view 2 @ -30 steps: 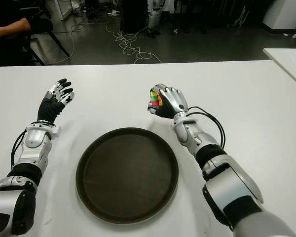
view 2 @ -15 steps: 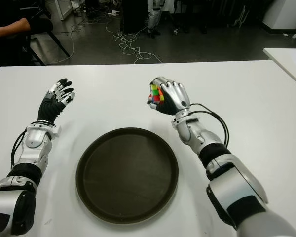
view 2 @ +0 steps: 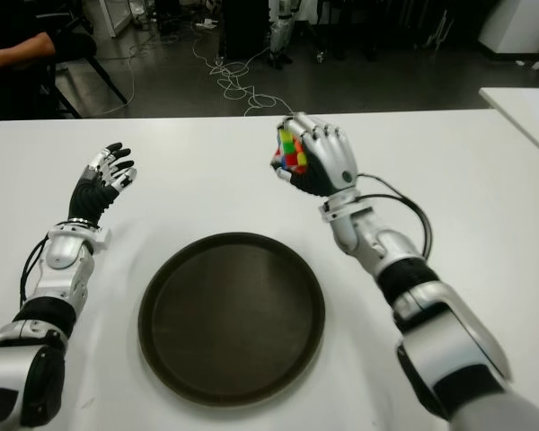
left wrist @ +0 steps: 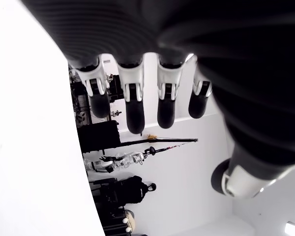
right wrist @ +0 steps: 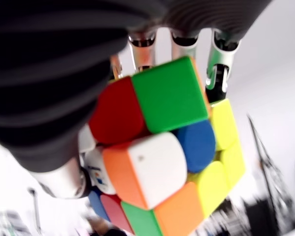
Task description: Pick up the Rubik's Cube and put it in the plate
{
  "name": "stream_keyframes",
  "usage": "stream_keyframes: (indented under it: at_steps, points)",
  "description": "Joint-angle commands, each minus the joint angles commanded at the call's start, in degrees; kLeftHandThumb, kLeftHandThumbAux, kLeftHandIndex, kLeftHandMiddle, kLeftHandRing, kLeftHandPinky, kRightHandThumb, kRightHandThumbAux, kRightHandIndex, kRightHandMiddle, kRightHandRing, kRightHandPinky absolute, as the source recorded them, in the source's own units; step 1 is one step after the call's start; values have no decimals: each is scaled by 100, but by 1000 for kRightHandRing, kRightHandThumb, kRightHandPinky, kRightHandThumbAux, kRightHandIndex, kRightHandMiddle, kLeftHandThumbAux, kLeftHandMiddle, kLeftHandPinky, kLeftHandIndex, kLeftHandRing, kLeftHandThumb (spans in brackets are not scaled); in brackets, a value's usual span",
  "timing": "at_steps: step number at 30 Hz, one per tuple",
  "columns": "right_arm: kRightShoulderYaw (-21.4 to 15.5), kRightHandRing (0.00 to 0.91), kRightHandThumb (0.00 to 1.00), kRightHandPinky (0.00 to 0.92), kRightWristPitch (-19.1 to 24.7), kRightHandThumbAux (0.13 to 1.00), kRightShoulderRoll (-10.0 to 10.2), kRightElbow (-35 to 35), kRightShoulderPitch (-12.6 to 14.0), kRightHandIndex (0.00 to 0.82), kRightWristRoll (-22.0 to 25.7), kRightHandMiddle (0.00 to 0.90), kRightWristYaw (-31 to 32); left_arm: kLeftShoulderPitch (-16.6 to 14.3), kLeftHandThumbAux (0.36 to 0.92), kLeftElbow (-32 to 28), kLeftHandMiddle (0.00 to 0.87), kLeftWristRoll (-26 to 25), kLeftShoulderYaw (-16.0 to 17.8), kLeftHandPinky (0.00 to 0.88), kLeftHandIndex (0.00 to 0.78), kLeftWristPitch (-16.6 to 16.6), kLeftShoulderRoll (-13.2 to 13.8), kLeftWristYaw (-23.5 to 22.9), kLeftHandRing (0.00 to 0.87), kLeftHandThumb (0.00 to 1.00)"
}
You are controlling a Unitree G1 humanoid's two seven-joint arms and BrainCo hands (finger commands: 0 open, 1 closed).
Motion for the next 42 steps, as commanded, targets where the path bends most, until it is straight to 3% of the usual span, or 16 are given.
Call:
stream_keyframes:
  at_steps: [6,13,16,28,29,32,36,42]
  points:
    - [-30,666,693,697,-117,736,108,-642,321,420,58,640,183,-20,632,41,153,36,-9,81,118,49,15,40,119,0]
    - [197,681,700,745,-233,734,330,-1131,785,416,53,617,816,-30,637,66,161,42,-16,84,118,20,19,13,124,0]
    - [302,680,790,748,-295,707,422,-1245,972,389,28,582,1062,-28,632,69,164,49,-21,85,122,-7,13,19,129,0]
    - [388,681,836,730,-1054,692,335,-1370,1020,385,1193,550,3674,-29,632,62,161,81,-41,98,127,-20,-4,75,129,0]
    - [402,680,838,727,-1047,689,317,-1429,1034,401,1450,526,4057,-29,633,60,160,82,-42,94,127,-16,-4,80,128,0]
    - [376,685,835,722,-1023,693,307,-1540,1072,386,1828,555,4663,-30,632,55,155,82,-45,92,125,-10,-6,87,127,0]
    - [377,697,835,720,-923,692,289,-1724,1136,390,2738,573,5788,-24,622,47,158,74,-45,104,125,-42,-13,76,133,0]
    - [259,701,836,710,-781,690,333,-1769,1147,398,3121,576,6461,-23,627,36,158,70,-51,102,129,-59,-8,46,130,0]
